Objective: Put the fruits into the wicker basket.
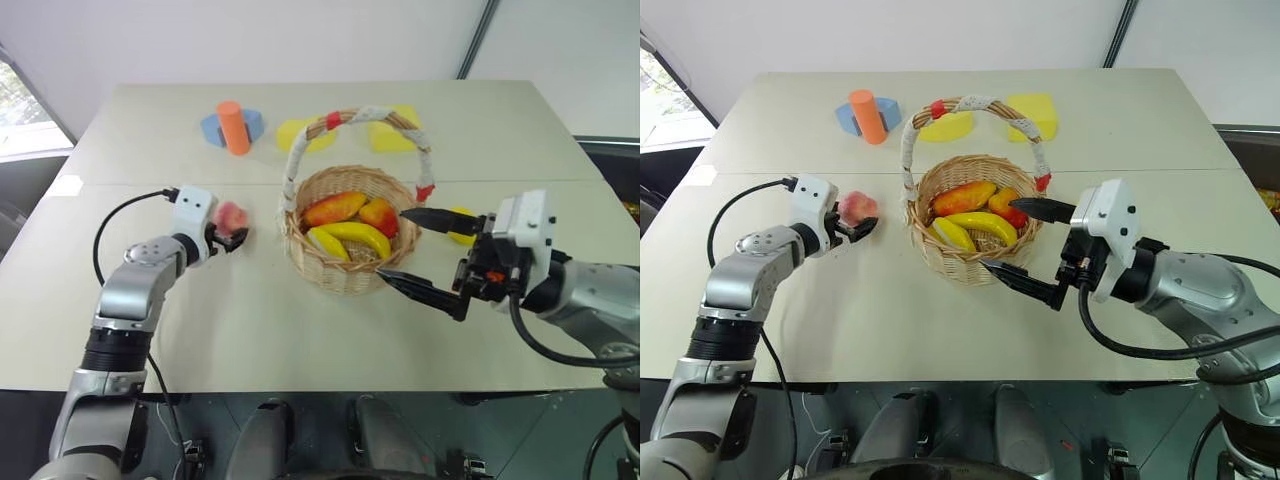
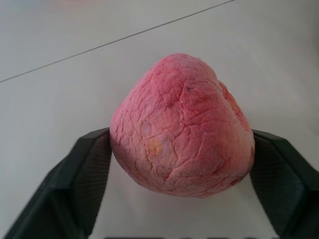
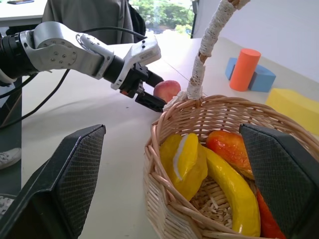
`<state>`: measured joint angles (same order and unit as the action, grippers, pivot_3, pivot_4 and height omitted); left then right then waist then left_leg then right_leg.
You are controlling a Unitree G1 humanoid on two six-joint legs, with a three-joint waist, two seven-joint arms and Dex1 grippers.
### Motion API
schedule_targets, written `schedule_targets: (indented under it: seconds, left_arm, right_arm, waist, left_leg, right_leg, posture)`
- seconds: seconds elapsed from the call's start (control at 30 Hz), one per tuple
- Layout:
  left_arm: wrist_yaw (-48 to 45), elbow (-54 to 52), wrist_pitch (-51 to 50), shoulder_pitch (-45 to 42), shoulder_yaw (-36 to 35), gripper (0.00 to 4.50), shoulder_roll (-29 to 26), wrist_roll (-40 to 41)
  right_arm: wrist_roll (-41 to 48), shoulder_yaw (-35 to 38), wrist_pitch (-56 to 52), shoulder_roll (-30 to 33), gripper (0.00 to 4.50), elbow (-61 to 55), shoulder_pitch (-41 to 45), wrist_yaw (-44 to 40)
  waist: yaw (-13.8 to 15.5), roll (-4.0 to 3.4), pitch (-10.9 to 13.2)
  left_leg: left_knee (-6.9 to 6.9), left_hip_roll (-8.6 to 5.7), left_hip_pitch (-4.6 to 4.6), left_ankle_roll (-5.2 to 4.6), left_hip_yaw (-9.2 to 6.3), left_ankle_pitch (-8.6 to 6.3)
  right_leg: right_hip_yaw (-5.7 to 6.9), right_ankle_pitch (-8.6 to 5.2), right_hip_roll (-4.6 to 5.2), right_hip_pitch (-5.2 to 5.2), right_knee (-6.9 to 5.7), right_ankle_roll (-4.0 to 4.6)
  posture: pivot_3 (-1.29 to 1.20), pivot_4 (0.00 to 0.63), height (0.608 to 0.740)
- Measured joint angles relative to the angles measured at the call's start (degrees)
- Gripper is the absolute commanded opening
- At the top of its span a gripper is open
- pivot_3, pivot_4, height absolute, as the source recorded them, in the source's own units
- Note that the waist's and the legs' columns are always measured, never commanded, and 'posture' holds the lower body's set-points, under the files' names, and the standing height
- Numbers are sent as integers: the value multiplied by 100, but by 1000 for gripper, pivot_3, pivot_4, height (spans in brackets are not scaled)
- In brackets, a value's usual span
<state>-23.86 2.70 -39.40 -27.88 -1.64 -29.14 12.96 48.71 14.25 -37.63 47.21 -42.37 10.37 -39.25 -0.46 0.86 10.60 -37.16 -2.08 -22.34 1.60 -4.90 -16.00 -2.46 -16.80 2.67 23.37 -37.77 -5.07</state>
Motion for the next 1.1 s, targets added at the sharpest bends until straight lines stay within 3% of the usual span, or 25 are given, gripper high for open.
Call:
schedule_targets:
  seconds: [0.07, 0.27, 0.4, 0.5, 0.6, 0.73, 0.87, 1.1]
  left_arm:
    - [32, 0, 4, -3, -2, 2630, 9, -6]
    - [-359, -412, 355, 366, -292, 2630, -281, 155]
    - [-1453, -1481, 327, 1035, -1112, 2630, -621, 1350]
    - [-1974, -2349, -67, 975, -1302, 2630, -900, 2248]
    - [-1918, -2863, -478, 391, -894, 2630, -886, 2526]
    - [-1521, -2984, -657, -234, 378, 2630, -389, 2153]
    - [-1146, -2588, -618, -676, 1155, 4420, 212, 1641]
    - [-1214, -2334, -262, -653, 1330, 4420, 290, 1327]
  right_arm:
    - [-20, -2, 51, -1, 4500, 0, 5, -2]
    - [-124, 14, 124, 6, 4500, 35, -76, -21]
    - [-284, 161, 200, 48, 4500, 311, -234, -124]
    - [-423, 278, 305, 86, 4500, 628, -283, -238]
    - [-572, 293, 392, 106, 4500, 826, -282, -339]
    - [-696, 318, 470, 107, 4500, 949, -281, -389]
    - [-819, 452, 493, 105, 4500, 1009, -382, -300]
    - [-1157, 612, 455, -255, 4500, 1588, -504, 329]
  waist:
    - [1, 0, 0]
    - [-40, 0, 0]
    - [-7, 0, 0]
    - [95, 1, 1]
    - [134, 1, 0]
    - [103, 1, 1]
    - [80, 2, 1]
    - [72, 1, 1]
  left_leg:
    - [0, 0, 0, 0, 0, 0]
    - [4, 2, -1, 0, 4, 0]
    - [2, 3, -8, 1, 4, 0]
    - [-8, -4, -4, 1, 3, 1]
    - [-15, -6, -3, 1, 3, 1]
    - [-13, -7, -3, -3, 6, 0]
    - [-9, 1, -3, -3, 8, 0]
    - [-16, -2, -3, 0, 11, 3]
  right_leg:
    - [0, 0, 0, 0, 0, 0]
    - [-3, 0, 0, 7, 0, 0]
    - [-3, 0, 5, 8, 4, 1]
    - [0, 2, 12, -5, 5, -2]
    - [5, 8, 12, -17, 9, -13]
    - [2, 10, 4, -17, 13, -16]
    - [-1, 9, -9, -10, 13, -16]
    - [-3, 10, -4, -10, 6, -16]
  posture:
    - [0, 150, 740]
    - [0, 150, 740]
    - [0, 150, 740]
    - [0, 150, 740]
    - [0, 150, 740]
    - [0, 150, 740]
    - [0, 150, 740]
    - [0, 150, 740]
